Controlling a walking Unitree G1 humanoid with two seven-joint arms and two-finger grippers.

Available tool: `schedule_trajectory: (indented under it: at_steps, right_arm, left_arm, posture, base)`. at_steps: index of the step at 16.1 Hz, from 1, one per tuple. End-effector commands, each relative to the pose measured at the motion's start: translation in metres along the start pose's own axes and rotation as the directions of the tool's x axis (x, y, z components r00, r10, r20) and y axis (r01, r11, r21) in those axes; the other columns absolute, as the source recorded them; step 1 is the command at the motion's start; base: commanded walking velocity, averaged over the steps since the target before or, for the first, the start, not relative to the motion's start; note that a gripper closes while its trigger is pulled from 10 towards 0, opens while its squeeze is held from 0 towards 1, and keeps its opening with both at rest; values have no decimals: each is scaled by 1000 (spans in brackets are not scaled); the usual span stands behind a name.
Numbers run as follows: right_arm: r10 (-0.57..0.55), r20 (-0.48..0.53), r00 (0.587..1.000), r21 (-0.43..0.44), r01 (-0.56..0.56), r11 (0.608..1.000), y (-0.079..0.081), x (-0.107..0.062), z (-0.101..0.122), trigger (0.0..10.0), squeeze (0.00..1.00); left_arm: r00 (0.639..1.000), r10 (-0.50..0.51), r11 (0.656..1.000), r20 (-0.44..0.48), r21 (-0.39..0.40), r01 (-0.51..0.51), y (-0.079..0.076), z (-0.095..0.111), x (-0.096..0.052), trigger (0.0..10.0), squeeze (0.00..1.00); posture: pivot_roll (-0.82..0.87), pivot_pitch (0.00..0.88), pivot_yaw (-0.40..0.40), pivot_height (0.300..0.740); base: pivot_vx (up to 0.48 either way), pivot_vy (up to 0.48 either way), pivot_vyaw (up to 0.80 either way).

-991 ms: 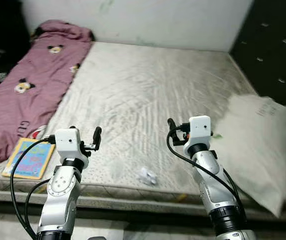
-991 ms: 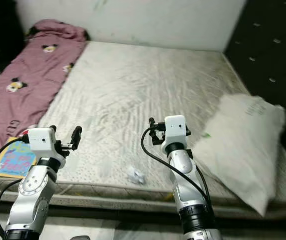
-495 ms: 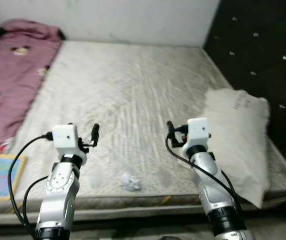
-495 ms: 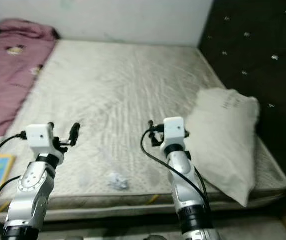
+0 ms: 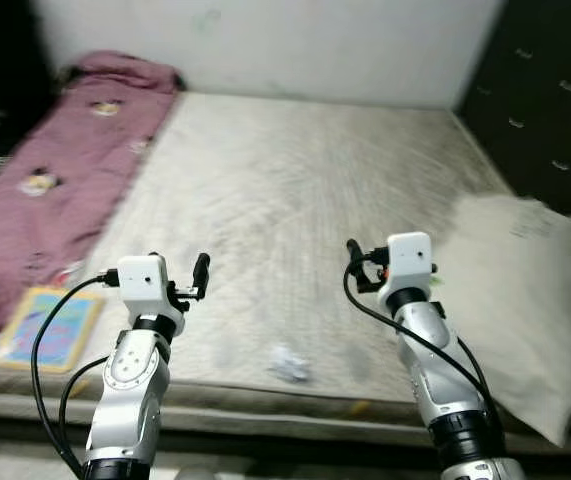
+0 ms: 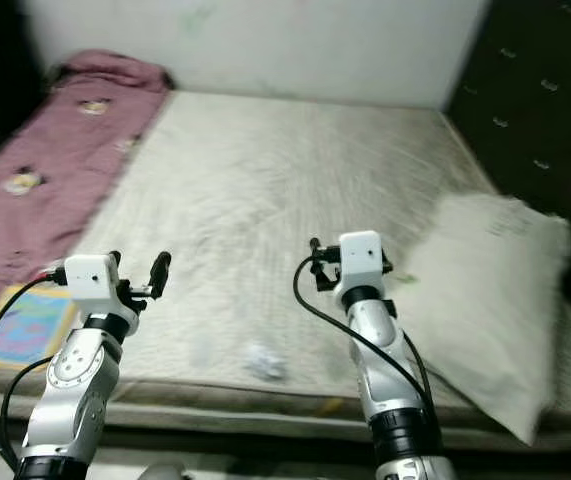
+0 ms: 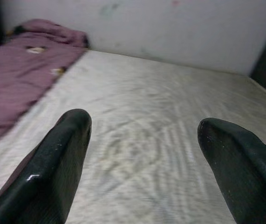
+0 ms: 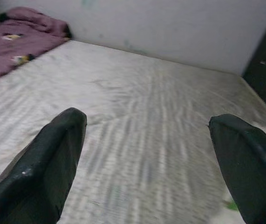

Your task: Clean up the room

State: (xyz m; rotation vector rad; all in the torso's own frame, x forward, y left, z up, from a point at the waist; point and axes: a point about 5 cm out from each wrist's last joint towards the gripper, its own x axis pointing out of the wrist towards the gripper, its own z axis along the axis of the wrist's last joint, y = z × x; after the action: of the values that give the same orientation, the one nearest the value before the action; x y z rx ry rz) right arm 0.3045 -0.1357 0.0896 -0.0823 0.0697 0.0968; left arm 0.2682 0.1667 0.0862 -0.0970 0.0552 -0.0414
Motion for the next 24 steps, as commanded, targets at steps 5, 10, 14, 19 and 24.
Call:
schedule_trajectory:
  at_steps: [5,10,14,19,24]
  right_arm:
    - [16,12,1000,-2,-16,1000,4,3,5,10000,0]
    - [10,15,1000,6,-10,1000,3,3,5,10000,0]
    - [6,30,1000,30,-7,1000,2,1,10,10000,0]
    - [12,26,1000,46,-13,999,1,-2,9,10000,0]
    - [16,20,1000,45,-17,999,1,-3,8,10000,0]
  left_arm:
    - [999,27,999,27,37,-28,5,6,0,10000,0]
    - [997,70,995,41,73,-73,12,8,-6,10000,0]
    - [985,152,976,85,147,-164,20,16,-17,10000,0]
    - [982,179,970,61,153,-187,26,12,-25,10000,0]
    - [986,157,975,58,152,-164,22,11,-22,10000,0]
  posture:
    - [95,2,-58,740]
    - [94,8,-54,740]
    - [93,16,-50,740]
    - [99,26,-51,730]
    - [97,23,-54,670]
  base:
    - [0,50,0]
    - [0,0,0]
    - [0,0,0]
    - [0,0,0]
    - [0,0,0]
